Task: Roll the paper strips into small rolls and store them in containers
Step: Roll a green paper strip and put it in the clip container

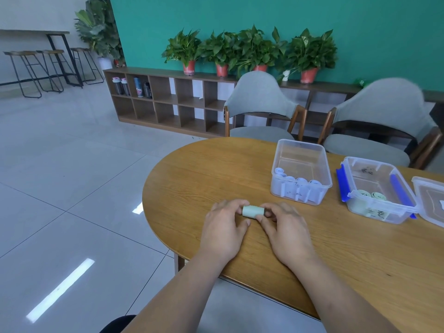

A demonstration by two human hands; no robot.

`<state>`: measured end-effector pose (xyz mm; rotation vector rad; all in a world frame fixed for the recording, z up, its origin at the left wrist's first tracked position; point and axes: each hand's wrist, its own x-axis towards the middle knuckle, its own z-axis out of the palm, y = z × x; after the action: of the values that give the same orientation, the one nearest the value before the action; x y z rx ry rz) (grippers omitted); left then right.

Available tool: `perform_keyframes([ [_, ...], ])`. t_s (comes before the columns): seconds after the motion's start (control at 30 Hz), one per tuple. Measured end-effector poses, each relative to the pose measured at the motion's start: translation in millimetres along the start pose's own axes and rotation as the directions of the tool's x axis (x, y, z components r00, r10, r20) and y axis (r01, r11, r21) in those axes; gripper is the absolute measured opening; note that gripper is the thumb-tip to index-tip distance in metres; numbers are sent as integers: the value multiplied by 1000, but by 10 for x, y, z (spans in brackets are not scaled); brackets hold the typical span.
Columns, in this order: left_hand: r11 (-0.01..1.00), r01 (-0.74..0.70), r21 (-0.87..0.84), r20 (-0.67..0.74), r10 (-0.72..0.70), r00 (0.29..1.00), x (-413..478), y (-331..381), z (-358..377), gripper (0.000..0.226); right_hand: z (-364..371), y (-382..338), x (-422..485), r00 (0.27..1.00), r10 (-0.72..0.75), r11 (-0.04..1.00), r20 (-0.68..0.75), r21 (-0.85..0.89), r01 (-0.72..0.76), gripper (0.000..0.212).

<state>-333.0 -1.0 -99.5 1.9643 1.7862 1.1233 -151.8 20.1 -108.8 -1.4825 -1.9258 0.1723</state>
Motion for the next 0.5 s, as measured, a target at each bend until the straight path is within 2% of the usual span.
perform_keyframes([
  [0.27,999,-11,33,-20,11,1000,-1,19,-6,32,-69,-64,-26,1000,-19,999,21,33,18,38],
  [0.33,998,-14,56,-17,15,1000,1,20,-2,33,-89,-82,-39,999,-21,997,33,71,19,43],
  [0.5,986,-86,140,44,81,996,6,20,3,35,-159,-115,-61,1000,-3,982,-3,186,4,39],
])
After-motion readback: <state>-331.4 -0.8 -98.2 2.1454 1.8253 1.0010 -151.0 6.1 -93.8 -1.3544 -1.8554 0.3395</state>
